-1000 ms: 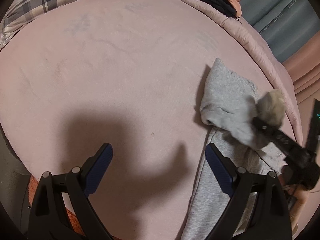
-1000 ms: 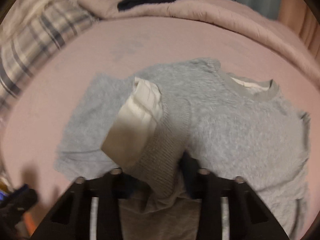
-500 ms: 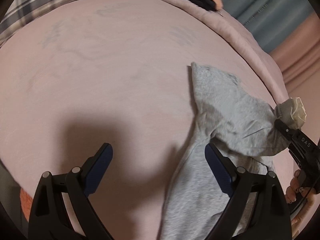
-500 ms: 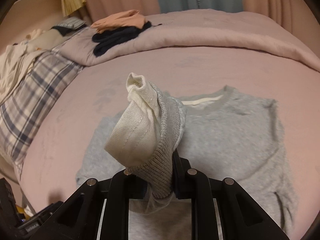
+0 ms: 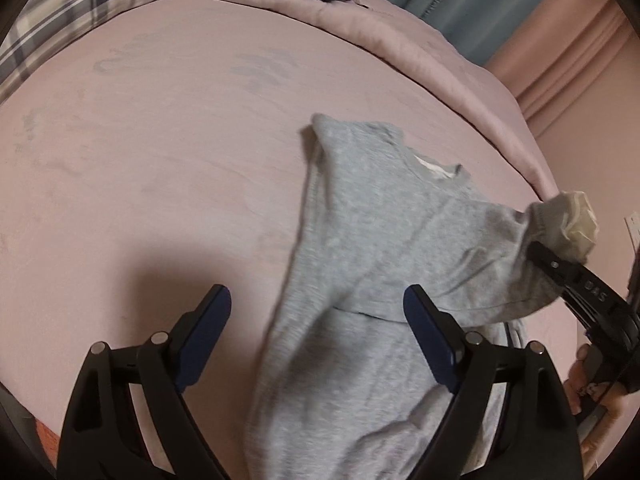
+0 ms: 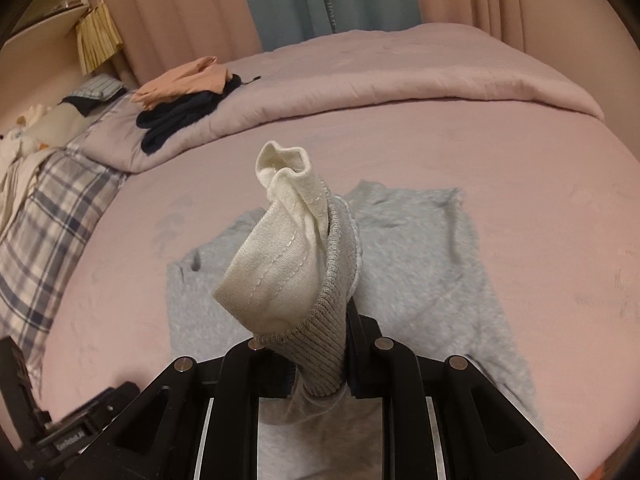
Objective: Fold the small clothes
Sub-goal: 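Grasp the folded sleeve cuff with the right tool and lift it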
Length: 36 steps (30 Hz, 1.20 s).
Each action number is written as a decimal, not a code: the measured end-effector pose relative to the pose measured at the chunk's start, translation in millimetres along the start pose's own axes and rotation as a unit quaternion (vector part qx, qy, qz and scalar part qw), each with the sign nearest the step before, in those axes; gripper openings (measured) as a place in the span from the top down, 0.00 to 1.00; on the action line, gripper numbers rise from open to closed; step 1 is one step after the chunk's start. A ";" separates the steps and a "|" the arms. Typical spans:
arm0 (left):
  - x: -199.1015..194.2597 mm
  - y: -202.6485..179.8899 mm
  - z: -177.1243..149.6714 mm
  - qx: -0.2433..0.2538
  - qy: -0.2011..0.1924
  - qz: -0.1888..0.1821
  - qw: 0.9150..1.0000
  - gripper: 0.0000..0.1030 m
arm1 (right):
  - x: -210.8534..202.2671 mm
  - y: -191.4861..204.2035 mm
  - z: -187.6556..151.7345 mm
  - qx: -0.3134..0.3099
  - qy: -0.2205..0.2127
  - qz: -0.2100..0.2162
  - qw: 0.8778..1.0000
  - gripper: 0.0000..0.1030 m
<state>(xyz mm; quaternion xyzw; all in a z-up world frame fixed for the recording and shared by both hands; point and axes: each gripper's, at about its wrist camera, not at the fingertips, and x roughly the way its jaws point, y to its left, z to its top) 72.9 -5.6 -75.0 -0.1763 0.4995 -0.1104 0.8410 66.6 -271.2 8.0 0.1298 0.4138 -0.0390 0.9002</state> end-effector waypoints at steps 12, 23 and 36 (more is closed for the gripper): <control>2.0 -6.7 -3.4 0.010 0.007 0.011 1.000 0.15 | 2.3 -5.4 -12.9 0.003 0.017 -0.016 1.000 0.80; 10.8 -3.5 -3.7 0.008 0.020 0.025 0.999 0.15 | 5.5 -4.5 -14.9 0.001 0.016 -0.022 1.000 0.80; 20.9 -6.2 0.1 0.017 0.030 0.040 0.999 0.15 | 6.5 -4.3 -14.8 0.000 0.013 -0.020 1.000 0.80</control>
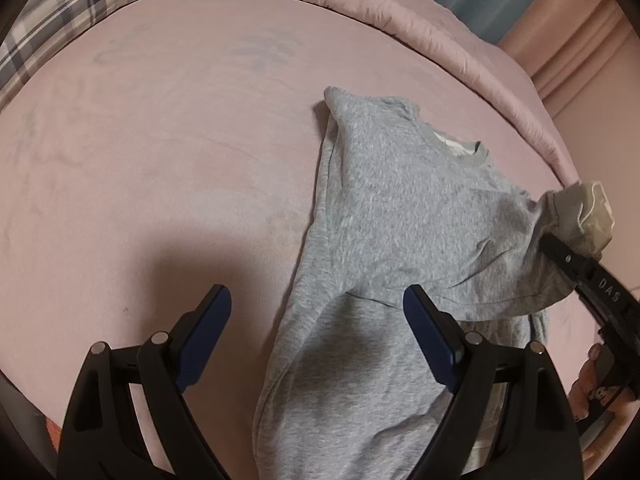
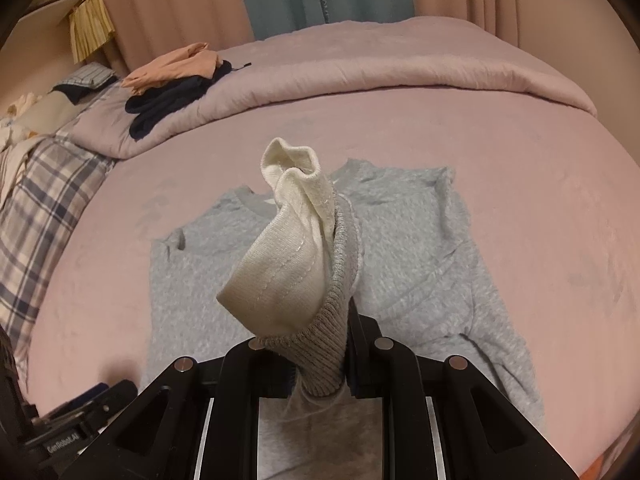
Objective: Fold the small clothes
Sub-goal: 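Grasp the folded sleeve cuff with the right tool and lift it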
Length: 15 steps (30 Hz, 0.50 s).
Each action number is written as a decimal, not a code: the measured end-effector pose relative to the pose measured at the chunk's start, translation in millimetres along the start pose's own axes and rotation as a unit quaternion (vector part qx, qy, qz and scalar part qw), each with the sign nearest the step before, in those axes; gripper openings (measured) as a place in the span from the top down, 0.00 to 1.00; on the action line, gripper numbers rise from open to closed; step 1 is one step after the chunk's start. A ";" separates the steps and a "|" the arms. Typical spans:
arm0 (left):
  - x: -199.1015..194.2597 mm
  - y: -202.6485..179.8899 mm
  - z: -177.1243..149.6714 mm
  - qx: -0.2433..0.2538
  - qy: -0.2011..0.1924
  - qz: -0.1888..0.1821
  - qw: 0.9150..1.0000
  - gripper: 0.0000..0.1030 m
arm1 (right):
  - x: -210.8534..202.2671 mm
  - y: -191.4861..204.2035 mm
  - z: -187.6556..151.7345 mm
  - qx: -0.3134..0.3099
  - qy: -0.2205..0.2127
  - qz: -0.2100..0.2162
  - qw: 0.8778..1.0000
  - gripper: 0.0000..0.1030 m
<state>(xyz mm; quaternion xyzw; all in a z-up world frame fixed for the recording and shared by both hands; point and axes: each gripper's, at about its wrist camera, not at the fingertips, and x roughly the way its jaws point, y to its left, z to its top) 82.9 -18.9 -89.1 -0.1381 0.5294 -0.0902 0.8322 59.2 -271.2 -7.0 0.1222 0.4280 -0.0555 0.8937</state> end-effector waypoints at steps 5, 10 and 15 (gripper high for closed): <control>-0.5 -0.8 0.8 0.004 -0.001 0.005 1.000 0.15 | 0.9 0.0 0.6 0.000 0.001 0.009 1.000 0.80; -4.6 -0.5 -0.2 -0.004 -0.010 0.003 1.000 0.16 | 2.2 -4.6 0.5 0.008 0.002 0.019 1.000 0.80; -12.4 0.4 0.3 -0.009 -0.018 0.012 1.000 0.16 | 5.3 -4.4 3.0 0.007 0.005 0.022 1.000 0.80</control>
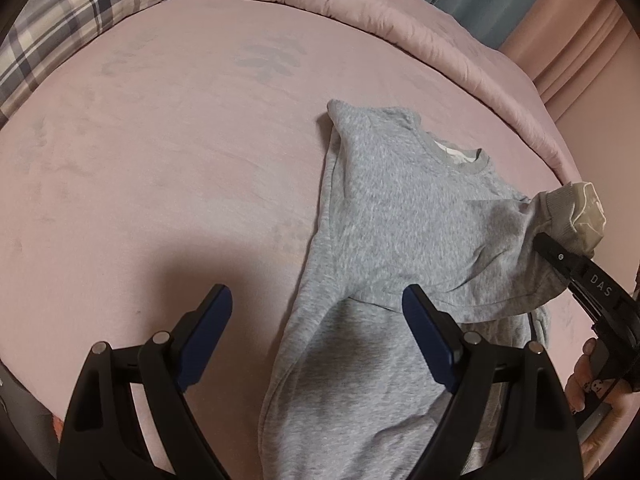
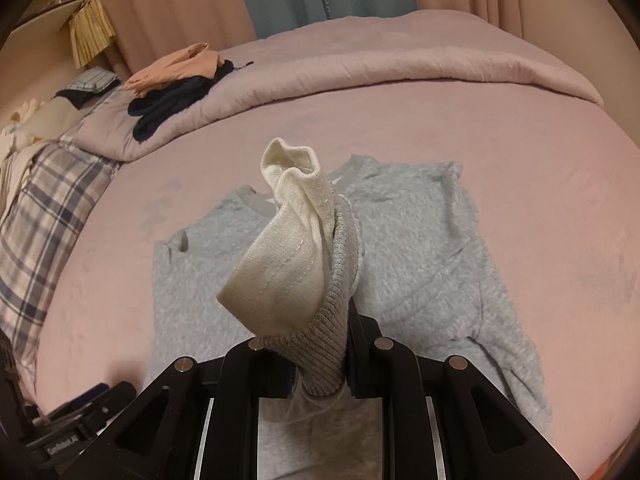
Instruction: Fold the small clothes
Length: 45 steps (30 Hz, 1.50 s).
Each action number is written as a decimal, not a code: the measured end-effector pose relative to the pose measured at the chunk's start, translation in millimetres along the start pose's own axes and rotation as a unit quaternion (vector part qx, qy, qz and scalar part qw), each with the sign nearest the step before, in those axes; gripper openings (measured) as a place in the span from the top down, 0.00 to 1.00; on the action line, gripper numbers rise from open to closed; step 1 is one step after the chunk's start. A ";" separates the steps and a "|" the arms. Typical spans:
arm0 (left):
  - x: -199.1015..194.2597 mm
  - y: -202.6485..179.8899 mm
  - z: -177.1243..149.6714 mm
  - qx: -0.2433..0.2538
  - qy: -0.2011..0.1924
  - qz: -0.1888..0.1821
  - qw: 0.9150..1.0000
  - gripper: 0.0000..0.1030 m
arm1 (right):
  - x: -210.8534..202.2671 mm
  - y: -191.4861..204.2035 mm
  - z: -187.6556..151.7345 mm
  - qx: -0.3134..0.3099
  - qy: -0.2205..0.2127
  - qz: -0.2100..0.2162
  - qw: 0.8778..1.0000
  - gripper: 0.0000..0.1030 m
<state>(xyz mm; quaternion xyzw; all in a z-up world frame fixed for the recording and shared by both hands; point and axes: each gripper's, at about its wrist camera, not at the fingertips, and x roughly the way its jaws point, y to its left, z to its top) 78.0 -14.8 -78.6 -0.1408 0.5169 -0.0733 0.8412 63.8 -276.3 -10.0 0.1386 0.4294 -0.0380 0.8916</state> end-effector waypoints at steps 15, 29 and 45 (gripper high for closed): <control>-9.7 0.1 -2.0 -0.027 -0.016 0.014 0.999 0.16 | 15.4 5.3 5.0 -0.015 0.007 0.027 0.999 0.80; 10.1 -25.5 27.9 -0.022 -0.023 0.014 0.999 0.16 | -8.2 -19.0 62.2 -0.059 -0.044 0.027 0.997 0.80; 89.1 -35.6 49.1 -0.021 0.039 0.042 0.998 0.20 | 64.9 -80.0 12.2 0.005 0.066 -0.010 0.998 0.80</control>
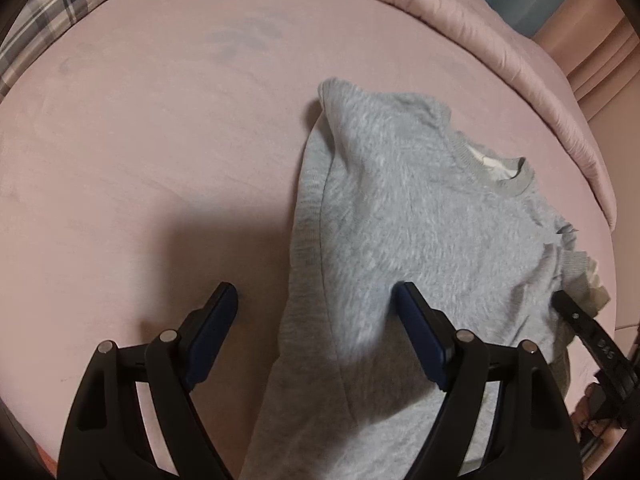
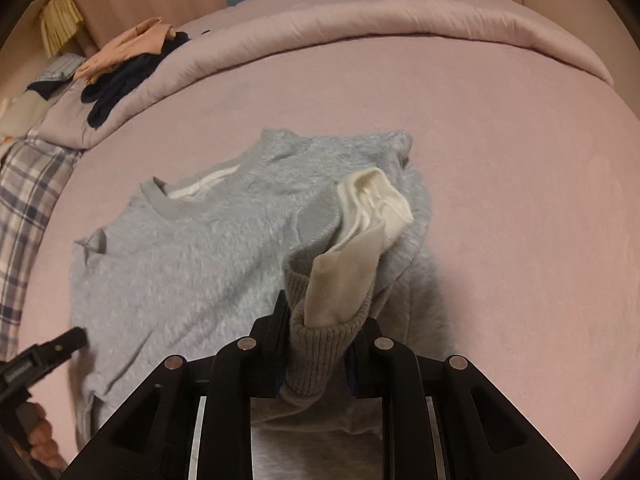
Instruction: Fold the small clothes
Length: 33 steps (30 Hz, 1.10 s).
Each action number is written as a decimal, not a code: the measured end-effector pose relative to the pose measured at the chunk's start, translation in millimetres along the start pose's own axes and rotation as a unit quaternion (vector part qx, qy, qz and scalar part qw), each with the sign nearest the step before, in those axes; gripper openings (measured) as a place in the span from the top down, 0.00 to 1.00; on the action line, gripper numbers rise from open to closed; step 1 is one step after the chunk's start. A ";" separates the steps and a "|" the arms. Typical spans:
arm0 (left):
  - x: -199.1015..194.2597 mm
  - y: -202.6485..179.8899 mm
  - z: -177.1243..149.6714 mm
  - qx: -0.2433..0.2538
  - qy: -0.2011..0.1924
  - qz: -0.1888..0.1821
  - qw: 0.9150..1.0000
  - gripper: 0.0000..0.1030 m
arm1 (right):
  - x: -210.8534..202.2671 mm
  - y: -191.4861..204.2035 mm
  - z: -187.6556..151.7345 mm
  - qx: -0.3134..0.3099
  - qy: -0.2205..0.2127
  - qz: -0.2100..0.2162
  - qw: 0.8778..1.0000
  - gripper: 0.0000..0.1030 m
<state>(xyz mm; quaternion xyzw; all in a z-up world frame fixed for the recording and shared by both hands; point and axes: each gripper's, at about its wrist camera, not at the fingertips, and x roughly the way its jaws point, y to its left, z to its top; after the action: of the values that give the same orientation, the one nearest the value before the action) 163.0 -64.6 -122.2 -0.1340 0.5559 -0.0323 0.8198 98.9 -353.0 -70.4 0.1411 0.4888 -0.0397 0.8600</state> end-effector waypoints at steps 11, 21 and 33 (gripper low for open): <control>5.4 -1.6 -2.1 -0.004 -0.010 0.001 1.000 0.17 | -11.5 -15.4 11.4 0.000 -0.023 -0.023 0.999 0.63; 7.3 -1.2 -0.8 -0.007 -0.007 0.001 1.000 0.15 | -28.3 -36.5 15.9 0.041 -0.047 0.025 0.998 0.92; 11.2 -4.3 -2.7 0.006 -0.015 -0.001 1.000 0.04 | 8.6 -63.3 3.5 0.070 -0.002 0.003 0.998 0.94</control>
<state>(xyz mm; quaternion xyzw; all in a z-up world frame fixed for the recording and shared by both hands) 165.1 -71.4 -132.1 -0.1297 0.5428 -0.0346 0.8290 93.2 -414.0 -89.0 0.2019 0.4824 -0.0716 0.8493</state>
